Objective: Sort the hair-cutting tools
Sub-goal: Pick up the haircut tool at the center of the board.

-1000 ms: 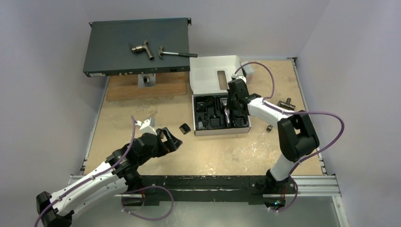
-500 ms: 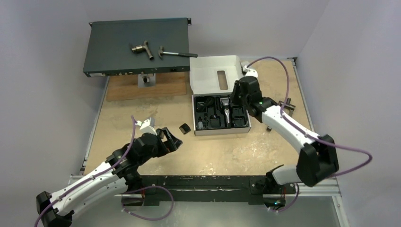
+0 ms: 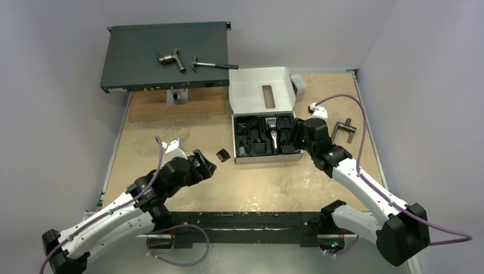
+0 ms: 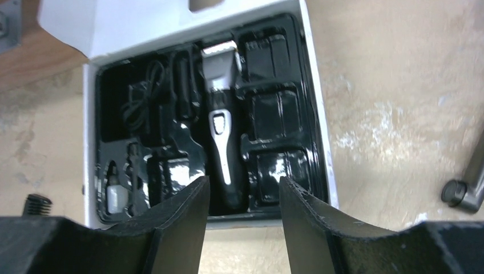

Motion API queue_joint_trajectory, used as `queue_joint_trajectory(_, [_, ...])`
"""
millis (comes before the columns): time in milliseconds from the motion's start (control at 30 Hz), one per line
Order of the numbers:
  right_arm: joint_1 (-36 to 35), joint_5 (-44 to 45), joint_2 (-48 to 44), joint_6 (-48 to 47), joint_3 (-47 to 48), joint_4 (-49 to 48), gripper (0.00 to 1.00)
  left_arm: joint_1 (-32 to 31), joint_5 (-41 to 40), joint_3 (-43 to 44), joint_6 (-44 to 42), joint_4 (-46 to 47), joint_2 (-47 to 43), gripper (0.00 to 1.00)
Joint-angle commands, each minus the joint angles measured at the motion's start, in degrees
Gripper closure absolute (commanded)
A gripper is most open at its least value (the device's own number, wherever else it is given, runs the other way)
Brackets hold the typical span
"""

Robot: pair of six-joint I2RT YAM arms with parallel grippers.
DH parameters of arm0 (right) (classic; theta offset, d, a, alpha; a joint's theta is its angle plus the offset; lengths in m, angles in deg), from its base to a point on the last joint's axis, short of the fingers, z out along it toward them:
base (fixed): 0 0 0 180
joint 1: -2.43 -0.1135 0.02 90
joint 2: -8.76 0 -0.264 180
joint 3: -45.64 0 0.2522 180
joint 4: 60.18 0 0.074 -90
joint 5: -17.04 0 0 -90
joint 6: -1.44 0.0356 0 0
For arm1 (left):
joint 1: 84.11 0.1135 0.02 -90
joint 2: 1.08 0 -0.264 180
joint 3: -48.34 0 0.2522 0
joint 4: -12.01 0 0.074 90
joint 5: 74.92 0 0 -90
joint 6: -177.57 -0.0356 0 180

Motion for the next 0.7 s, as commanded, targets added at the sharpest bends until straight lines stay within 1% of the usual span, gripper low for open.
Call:
queue_joint_trajectory(0, [-0.1,2.0,-1.9,4.9,-3.7,-1.8,0.51,0.5,-6.8,3.6,1.2,-5.4,3.5,0.0])
queue_joint_trajectory(100, [0.0,3.2,-3.4,6.6,-5.1,-2.8,0.51,1.1,-9.0,3.8,3.7,-7.5,5.4,0.01])
queue_joint_trajectory(233, [0.0,-2.1,-4.8,6.9,-6.0,-6.2,0.51,3.4,-8.7,3.0,4.5,-4.4,8.0,0.03])
queue_joint_trajectory(300, [0.0,-4.8,-4.6,6.0,-6.3,-6.9,0.51,5.5,-6.9,3.1,4.2,-2.5,10.2,0.05])
queue_joint_trajectory(367, [-0.1,-5.1,-4.3,4.8,-6.5,-6.7,0.51,7.7,-6.2,3.7,4.1,-2.9,11.9,0.05])
queue_joint_trajectory(500, [-0.1,-9.4,-5.3,3.8,-9.1,-8.9,0.51,13.9,-4.5,3.5,2.4,-2.2,13.5,0.05])
queue_joint_trajectory(567, [-0.1,-10.3,-6.2,3.4,-10.1,-9.4,0.51,16.3,-4.0,4.9,1.1,-2.3,15.9,0.05])
queue_joint_trajectory(667, [0.0,-11.4,-7.4,2.8,-10.8,-9.7,0.51,16.9,-5.1,8.6,0.3,-3.5,21.1,0.06])
